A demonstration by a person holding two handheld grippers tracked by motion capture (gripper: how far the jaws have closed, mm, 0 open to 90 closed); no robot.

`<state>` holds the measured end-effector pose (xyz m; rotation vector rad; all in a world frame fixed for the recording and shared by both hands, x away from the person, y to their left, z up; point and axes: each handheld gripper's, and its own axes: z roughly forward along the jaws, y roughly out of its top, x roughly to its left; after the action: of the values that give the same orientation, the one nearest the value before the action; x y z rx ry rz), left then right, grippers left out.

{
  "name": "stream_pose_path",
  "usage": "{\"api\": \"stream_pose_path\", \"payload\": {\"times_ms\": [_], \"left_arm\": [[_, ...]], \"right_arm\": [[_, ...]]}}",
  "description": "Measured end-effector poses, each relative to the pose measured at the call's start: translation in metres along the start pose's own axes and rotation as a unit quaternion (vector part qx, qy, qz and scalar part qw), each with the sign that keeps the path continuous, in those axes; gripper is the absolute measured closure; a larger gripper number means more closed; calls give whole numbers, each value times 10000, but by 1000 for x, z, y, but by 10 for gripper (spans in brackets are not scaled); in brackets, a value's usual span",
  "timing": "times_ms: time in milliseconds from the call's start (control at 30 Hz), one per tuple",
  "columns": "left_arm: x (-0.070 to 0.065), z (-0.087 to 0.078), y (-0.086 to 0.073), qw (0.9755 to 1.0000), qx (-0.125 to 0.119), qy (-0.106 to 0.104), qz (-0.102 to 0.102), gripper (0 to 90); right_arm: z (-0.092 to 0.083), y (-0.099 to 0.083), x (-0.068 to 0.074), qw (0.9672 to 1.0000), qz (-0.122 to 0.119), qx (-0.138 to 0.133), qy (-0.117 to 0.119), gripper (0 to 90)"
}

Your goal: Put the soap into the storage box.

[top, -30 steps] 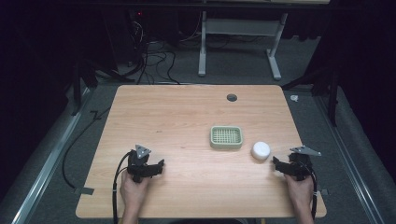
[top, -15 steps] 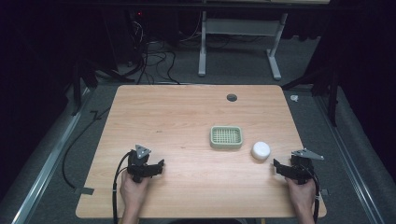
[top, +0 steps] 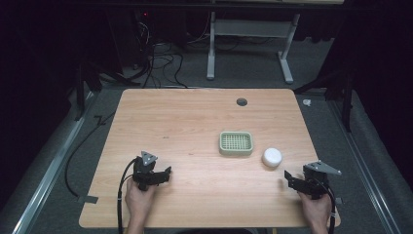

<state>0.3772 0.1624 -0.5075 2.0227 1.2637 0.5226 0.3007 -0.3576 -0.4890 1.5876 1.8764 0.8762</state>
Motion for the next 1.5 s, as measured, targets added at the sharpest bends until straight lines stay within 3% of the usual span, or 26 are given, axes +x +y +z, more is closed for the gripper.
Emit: {"api": "stream_pose_path", "payload": {"times_ms": [733,1500], "left_arm": [[0,0,0,10000,2,0,1,172],[0,0,0,10000,1,-1,0,172]], "right_arm": [[-3,12,22,9993,-227,-160,268,214],[14,43,35,9975,-415,-229,524,175]]}}
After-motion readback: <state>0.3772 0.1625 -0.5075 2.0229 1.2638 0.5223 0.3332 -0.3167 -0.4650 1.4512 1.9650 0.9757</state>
